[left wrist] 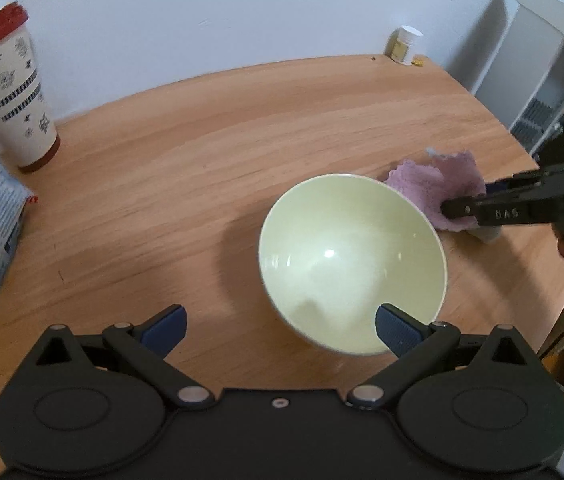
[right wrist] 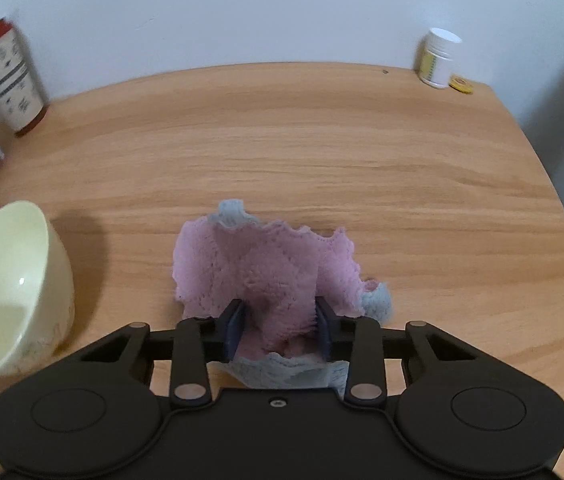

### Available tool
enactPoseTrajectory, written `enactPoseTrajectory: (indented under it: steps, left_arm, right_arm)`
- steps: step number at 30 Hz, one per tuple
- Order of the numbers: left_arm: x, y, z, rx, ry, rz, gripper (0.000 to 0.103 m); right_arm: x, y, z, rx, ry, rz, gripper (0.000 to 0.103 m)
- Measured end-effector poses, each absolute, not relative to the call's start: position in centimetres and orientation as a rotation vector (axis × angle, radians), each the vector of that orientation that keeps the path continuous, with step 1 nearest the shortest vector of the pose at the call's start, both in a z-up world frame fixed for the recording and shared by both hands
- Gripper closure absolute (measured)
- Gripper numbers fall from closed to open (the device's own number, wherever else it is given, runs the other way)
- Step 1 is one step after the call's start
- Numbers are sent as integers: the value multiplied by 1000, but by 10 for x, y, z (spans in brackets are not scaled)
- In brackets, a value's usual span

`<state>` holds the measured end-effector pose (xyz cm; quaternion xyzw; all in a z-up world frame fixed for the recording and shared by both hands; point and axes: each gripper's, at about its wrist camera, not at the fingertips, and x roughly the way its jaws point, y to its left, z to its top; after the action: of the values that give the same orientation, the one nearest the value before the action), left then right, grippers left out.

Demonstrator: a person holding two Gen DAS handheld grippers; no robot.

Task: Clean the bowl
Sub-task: 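Move the right tool to the pink-grey cloth and close on it while the left tool approaches the bowl, then lift the cloth with the right tool while the left tool closes on the bowl rim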

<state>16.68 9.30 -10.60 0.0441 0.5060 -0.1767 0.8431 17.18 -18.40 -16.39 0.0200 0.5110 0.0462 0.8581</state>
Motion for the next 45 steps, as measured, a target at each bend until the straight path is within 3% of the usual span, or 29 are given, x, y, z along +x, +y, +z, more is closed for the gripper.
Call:
enactPoseTrajectory:
  steps: [16, 20, 23, 32, 37, 41, 43, 45]
  left_arm:
    - [156, 81, -105, -77, 1112, -193, 1]
    - [159, 85, -104, -137, 1092, -173, 1]
    - [161, 87, -105, -162, 1094, -150, 1]
    - [174, 98, -112, -182, 1130, -53, 2]
    - [178, 101, -117, -200, 1142, -88, 27]
    - [179, 101, -121, -196, 1147, -124, 35]
    - [180, 100, -121, -193, 1142, -147, 57]
    - [181, 100, -124, -188, 1159, -146, 71]
  right_arm:
    - [171, -208, -172, -13, 1043, 288, 63]
    - [164, -205, -171, -66, 1029, 307, 68]
    - [165, -212, -170, -40, 1030, 318, 80]
    - [156, -224, -150, 70, 994, 335, 85]
    - [140, -236, -131, 123, 946, 321, 85]
    - [125, -251, -113, 164, 909, 313, 85]
    - [120, -253, -108, 160, 906, 313, 85]
    - [117, -252, -106, 150, 900, 315, 85]
